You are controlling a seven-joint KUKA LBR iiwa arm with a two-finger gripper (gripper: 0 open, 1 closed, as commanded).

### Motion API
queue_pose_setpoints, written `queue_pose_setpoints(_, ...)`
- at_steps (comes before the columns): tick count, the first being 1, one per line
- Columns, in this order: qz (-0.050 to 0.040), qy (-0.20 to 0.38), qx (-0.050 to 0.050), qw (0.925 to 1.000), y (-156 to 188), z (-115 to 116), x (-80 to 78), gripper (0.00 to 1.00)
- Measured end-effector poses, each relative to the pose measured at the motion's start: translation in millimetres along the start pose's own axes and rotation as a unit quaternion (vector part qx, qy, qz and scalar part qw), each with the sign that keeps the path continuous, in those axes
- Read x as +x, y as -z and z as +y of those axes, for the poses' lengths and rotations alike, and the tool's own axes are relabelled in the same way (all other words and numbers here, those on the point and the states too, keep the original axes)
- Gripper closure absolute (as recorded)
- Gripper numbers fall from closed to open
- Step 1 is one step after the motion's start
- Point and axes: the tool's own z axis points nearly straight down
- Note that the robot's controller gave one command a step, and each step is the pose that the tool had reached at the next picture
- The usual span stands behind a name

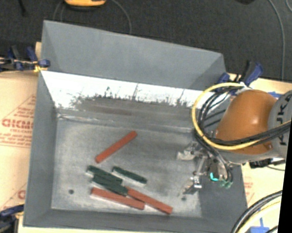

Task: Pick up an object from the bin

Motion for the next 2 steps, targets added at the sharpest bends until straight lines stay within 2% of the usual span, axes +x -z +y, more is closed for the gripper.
queue_pose_setpoints(1, -0.0036, 0.001, 0.001, 1.0000, 4.0, 0.1, -1.8, 0.00)
queue_pose_setpoints(2, -0.0072, 0.014, 0.001, 0.9999, -46.3, 23.4, -11.7, 0.00)
